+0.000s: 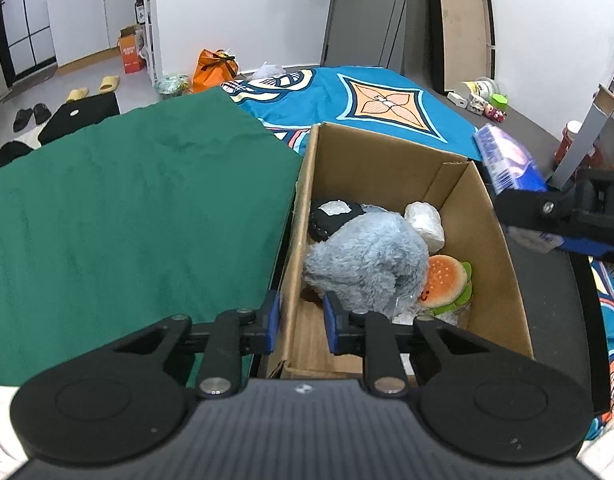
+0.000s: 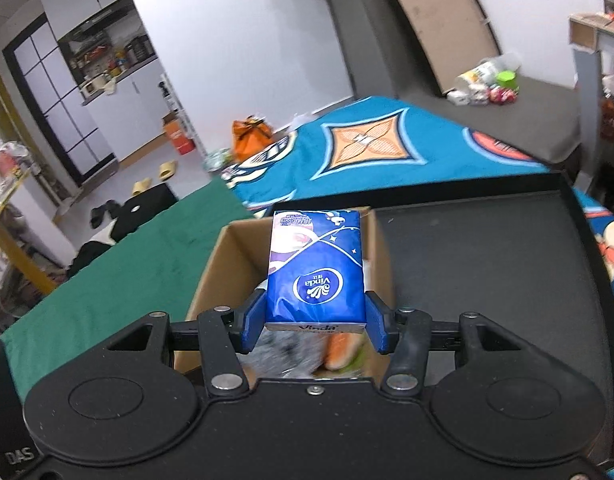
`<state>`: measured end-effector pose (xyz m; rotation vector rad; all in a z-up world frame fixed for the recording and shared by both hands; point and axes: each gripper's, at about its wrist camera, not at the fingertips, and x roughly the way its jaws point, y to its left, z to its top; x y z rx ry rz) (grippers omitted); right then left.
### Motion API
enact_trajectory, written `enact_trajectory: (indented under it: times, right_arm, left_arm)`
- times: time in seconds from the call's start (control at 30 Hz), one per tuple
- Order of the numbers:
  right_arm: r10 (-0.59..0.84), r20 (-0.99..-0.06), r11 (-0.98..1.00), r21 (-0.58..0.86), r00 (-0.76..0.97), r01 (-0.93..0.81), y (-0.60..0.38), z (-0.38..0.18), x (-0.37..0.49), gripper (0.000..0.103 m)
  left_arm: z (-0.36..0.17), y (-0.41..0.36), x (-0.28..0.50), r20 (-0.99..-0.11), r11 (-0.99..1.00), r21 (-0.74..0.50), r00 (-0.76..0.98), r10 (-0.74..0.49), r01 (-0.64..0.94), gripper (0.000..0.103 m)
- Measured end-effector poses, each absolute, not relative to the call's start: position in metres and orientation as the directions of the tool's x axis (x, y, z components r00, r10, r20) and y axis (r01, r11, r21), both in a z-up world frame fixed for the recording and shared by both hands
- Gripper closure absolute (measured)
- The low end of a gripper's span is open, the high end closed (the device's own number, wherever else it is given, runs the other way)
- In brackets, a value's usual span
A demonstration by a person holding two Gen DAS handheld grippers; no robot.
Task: Organize soft objects
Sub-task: 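Carry the blue tissue pack with the right tool and release it into the box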
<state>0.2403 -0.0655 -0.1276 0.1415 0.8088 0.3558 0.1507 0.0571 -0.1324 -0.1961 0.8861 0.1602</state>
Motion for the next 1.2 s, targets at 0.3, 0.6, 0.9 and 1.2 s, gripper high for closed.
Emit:
enact_trajectory:
  times: [0.3, 0.6, 0.9, 1.2]
  right_arm:
    - [0.474, -0.683, 0.879, 0.402, 0.556, -0.255, -0.055, -0.131, 0.237, 0.05]
    - [0.533, -0.695, 0.843, 0.485, 0.483, -0.234, -0.056, -0.137, 0.241, 0.034]
    - [0.485, -0.738, 0.872, 0.446, 0.469, -0.2, -0.07, -0.136, 0.238, 0.035]
    - [0.459, -0.755, 0.888, 0.413, 0.468, -0.203, -0.091, -0.12, 0.231, 0.035]
  left_arm:
    - [-0.133, 0.063, 0.149, -0.776, 0.96, -0.127, 0.628, 0.06, -0.248, 0.093]
    - [-0.132, 0.065, 0.149, -0.778, 0.96, -0.127, 0.625, 0.059, -0.249, 0.093]
    - [-0.119, 0.06, 0.151, -0.788, 0.967, -0.107, 0.613, 0.06, -0.231, 0.09]
    - [-0.083, 0.059, 0.141, -0.793, 0.977, -0.087, 0.608, 0.052, -0.197, 0.075]
